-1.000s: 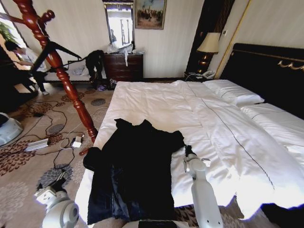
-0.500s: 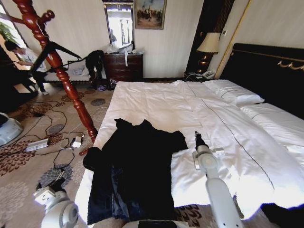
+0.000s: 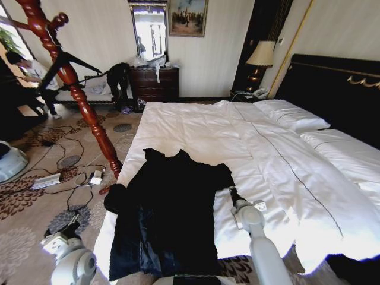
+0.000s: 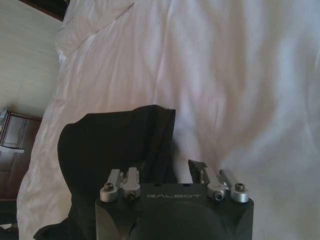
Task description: Pick up the clothes from the bed and hang them on the clothes hanger.
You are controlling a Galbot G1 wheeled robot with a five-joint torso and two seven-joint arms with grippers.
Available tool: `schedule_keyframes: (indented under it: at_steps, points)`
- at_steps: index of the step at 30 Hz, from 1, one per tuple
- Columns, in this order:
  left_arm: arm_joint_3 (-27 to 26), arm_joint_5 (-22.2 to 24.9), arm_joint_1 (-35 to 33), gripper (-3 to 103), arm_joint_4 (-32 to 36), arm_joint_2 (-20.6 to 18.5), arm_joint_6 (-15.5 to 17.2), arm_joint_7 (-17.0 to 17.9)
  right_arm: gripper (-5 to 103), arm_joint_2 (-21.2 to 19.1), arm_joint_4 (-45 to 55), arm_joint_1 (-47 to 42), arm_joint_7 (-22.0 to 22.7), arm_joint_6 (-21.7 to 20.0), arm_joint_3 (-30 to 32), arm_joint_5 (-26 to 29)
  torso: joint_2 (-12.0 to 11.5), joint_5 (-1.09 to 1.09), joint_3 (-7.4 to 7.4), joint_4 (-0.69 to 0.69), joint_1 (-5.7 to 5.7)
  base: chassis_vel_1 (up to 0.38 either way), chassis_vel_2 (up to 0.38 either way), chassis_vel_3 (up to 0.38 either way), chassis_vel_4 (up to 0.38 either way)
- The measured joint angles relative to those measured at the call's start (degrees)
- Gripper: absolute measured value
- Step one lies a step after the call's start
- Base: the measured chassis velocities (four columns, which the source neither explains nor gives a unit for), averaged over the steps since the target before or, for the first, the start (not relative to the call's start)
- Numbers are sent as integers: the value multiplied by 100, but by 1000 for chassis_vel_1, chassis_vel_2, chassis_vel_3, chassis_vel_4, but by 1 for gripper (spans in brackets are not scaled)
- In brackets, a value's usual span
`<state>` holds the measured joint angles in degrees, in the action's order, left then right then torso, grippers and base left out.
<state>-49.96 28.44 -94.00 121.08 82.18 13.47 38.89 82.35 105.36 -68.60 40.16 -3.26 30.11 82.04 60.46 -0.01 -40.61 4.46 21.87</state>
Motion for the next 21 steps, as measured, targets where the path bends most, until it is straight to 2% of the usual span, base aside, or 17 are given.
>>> schedule_keyframes:
  at_steps: [2, 5, 7, 10, 11, 12, 15, 17, 21]
  points:
    - [6, 0, 6, 100, -6, -3, 4, 1, 57, 60, -169, 144, -66, 30, 0, -72, 0, 0, 0, -1, 0, 0, 0, 0, 0]
    - [5, 13, 6, 100, -6, -23, 10, 2, 61, 90, -340, 269, -122, 61, 28, -124, 0, 1, 0, 0, 0, 0, 0, 0, 0]
    - [-1, 35, 6, 100, -5, -45, 17, 8, 52, 95, -482, 373, -178, 102, 70, -178, 0, 1, 0, 0, 0, 0, 0, 0, 0]
    - [-8, 51, 6, 100, -2, -64, 20, 14, 47, 86, -598, 456, -235, 157, 121, -258, 0, 1, 0, 0, 0, 0, 0, 0, 0]
    - [-9, 53, 3, 100, 0, -69, 20, 15, 36, 80, -632, 481, -254, 184, 144, -286, 0, 1, 0, 0, 0, 0, 0, 0, 0]
    - [-9, 53, 3, 100, 0, -69, 20, 15, 36, 80, -632, 481, -254, 184, 144, -286, 0, 1, 0, 0, 0, 0, 0, 0, 0]
    - [-11, 56, -14, 100, 5, -70, 20, 17, 20, 50, -692, 515, -312, 252, 186, -341, 0, 1, 0, 0, 0, 0, 0, 0, 0]
    - [-11, 56, -21, 100, 10, -68, 21, 17, 20, 42, -705, 519, -335, 267, 189, -352, 0, 1, 0, 0, 0, 0, 0, 0, 0]
    - [-11, 56, -40, 100, 36, -62, 19, 20, 2, 16, -758, 557, -433, 336, 187, -460, 0, 1, 0, 0, 0, 0, 0, 0, 0]
